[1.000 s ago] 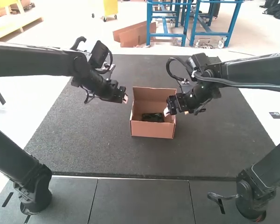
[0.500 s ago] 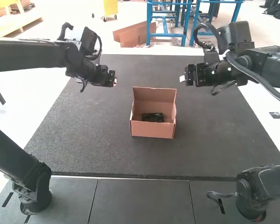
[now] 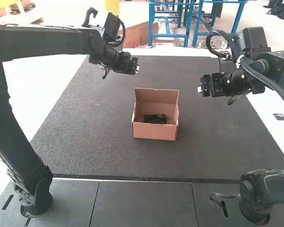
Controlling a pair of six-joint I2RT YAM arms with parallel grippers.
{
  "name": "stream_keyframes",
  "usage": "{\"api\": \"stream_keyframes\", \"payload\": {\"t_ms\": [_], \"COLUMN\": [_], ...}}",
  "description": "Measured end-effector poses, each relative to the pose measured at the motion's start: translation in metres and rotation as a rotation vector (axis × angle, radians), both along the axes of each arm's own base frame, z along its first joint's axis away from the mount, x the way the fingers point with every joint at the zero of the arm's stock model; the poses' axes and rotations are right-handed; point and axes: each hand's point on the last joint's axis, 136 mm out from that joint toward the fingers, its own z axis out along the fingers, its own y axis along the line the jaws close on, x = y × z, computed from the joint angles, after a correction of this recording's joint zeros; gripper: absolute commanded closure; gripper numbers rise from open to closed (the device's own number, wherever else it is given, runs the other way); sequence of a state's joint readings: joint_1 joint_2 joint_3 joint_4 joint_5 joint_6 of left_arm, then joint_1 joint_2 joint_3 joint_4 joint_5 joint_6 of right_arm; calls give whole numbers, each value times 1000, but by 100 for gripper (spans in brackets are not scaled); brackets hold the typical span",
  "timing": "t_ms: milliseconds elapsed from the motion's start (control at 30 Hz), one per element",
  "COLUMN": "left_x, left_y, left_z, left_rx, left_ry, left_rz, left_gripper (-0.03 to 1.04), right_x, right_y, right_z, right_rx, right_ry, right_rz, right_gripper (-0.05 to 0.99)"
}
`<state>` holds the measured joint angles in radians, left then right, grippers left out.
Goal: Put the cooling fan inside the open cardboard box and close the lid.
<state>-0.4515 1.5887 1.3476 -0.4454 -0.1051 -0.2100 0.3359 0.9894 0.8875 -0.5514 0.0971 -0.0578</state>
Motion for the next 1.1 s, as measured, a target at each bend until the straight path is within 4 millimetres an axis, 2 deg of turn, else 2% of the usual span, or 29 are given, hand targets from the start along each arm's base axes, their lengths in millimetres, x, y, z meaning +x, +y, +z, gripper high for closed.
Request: {"api": "stream_keyframes", "payload": {"t_ms": [100,300,633,833,1100], "left_x": [3,6,16,23,14], "left_y": [-16,-43,-53,-66,-85], "left_z": [0,-3,-29,-34,-36], "left_rx": [3,6,28,32,37], "left_ry": [0,3,44,51,67], "left_rz": [-30,-78,-93,-119,-163], "left_gripper": [4,4,4,4,4], "right_x": [5,5,8,9,9], "right_y": [-8,-10,-8,-8,-8], "right_z": [3,-3,1,-1,-7], "right_rx": [-9,-19,-10,-12,-13], "right_ry": [-17,-15,-35,-30,-26], "right_rz": [-29,-30,-27,-27,-26], "right_gripper": [2,3,3,3,3]}}
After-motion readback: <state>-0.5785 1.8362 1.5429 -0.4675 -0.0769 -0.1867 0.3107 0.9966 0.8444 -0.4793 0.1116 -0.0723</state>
